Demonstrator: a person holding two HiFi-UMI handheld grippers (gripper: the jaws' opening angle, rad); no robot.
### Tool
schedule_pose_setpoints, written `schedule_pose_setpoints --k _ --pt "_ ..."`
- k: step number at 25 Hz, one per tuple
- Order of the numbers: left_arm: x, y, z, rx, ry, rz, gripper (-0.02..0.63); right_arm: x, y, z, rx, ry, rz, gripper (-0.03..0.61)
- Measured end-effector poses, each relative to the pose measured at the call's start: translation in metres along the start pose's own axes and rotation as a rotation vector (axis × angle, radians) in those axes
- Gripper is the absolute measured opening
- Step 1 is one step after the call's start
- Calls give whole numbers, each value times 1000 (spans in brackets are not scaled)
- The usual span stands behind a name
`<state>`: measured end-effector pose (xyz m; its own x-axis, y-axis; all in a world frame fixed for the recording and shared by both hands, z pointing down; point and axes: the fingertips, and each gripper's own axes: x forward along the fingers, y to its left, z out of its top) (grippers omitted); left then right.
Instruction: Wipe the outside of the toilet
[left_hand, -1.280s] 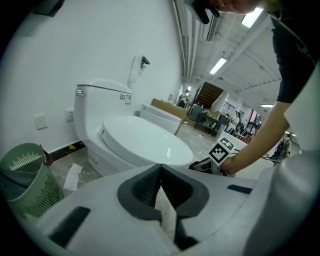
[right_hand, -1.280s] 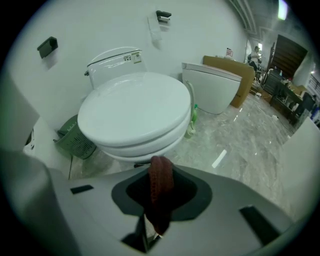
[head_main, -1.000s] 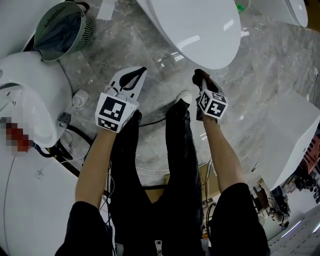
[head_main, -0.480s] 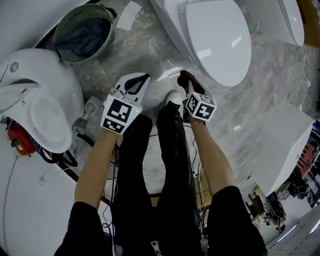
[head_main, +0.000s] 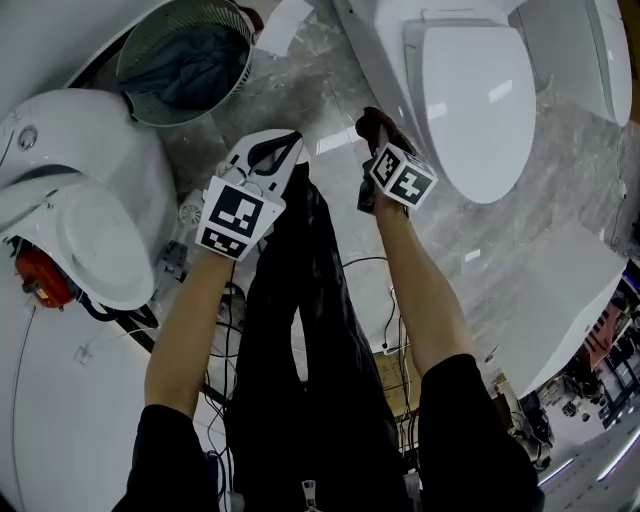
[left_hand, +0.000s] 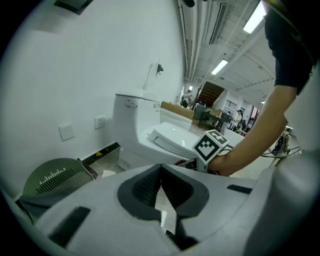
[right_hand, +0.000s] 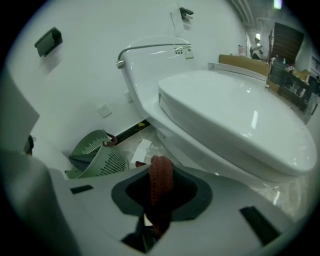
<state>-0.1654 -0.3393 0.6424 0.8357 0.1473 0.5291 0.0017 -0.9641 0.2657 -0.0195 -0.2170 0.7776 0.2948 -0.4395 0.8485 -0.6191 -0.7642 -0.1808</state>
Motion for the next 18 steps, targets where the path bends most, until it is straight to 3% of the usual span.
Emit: schedule_pose_setpoints --k 5,9,18 --pt "14 44 -6 -46 10 6 5 45 3 13 25 -9 -79 64" --pt "24 63 -18 -70 28 -8 5 69 -11 23 107 -21 -177 64" --pt "31 62 -36 -114 49 -28 5 73 -24 20 255 -47 -260 64"
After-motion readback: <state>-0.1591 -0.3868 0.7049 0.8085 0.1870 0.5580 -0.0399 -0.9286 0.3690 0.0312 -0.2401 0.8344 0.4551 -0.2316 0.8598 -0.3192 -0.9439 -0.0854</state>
